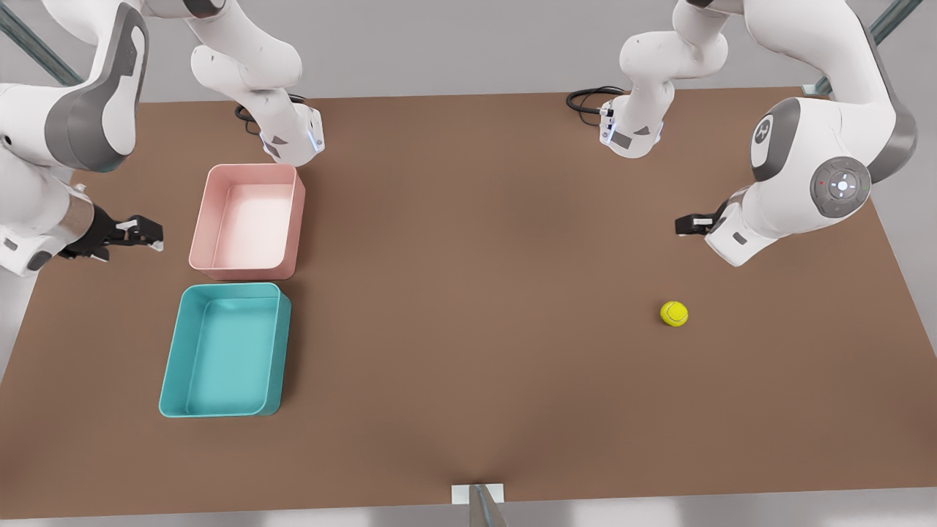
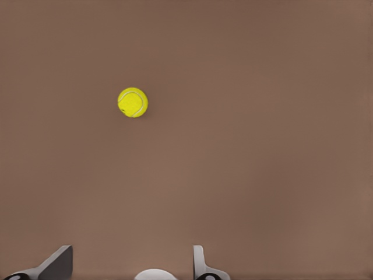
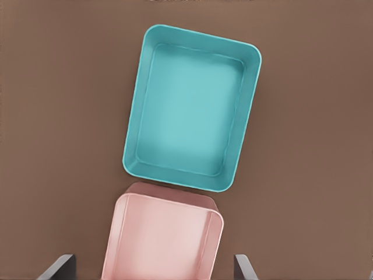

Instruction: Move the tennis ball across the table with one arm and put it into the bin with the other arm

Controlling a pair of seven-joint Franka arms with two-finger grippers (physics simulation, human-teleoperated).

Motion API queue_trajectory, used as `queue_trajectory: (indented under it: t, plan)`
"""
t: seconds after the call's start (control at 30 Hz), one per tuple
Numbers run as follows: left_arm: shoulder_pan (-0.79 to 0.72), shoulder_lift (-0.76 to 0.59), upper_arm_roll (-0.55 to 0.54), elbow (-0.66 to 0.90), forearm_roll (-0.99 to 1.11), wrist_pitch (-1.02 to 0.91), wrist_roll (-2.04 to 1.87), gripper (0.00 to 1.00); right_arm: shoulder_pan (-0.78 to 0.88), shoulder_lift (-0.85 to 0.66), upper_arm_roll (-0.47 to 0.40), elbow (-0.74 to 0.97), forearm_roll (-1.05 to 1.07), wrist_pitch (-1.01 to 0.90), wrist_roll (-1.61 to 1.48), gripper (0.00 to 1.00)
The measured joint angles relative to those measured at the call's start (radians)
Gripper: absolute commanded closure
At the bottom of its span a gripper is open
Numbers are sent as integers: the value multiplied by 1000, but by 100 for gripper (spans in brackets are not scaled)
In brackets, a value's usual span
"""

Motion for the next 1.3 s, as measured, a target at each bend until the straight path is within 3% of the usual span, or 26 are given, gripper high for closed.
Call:
queue_trajectory:
  t: [0.07,0.1,0.13,0.17,0.3,0.43,0.73,1.0,1.3]
  plan:
    - [0,0,0,-1,-1,0,-1,0,3,0,-1,0,-3,4,-13,0]
    - [-2,11,3,1,-6,1,-1,38,1,0,-2,-1,-4,6,-19,0]
    - [0,36,9,-2,-13,15,2,62,-3,1,-3,-3,-4,7,-25,0]
    - [12,70,13,-11,-18,39,12,79,-7,3,-4,-4,-5,8,-30,0]
    - [53,261,44,-22,17,191,152,79,-13,14,-9,-5,-15,5,-50,0]
    - [92,354,49,-27,92,357,425,79,-14,62,-23,-2,-48,0,-65,0]
    - [159,335,104,-305,89,687,1021,79,-9,71,-23,-1,-66,-4,-89,0]
    - [163,362,107,-375,115,863,1379,79,-10,79,-23,-2,-66,-5,-103,0]
    - [165,417,107,-409,148,920,1510,79,-9,83,-23,-1,-57,-6,-113,0]
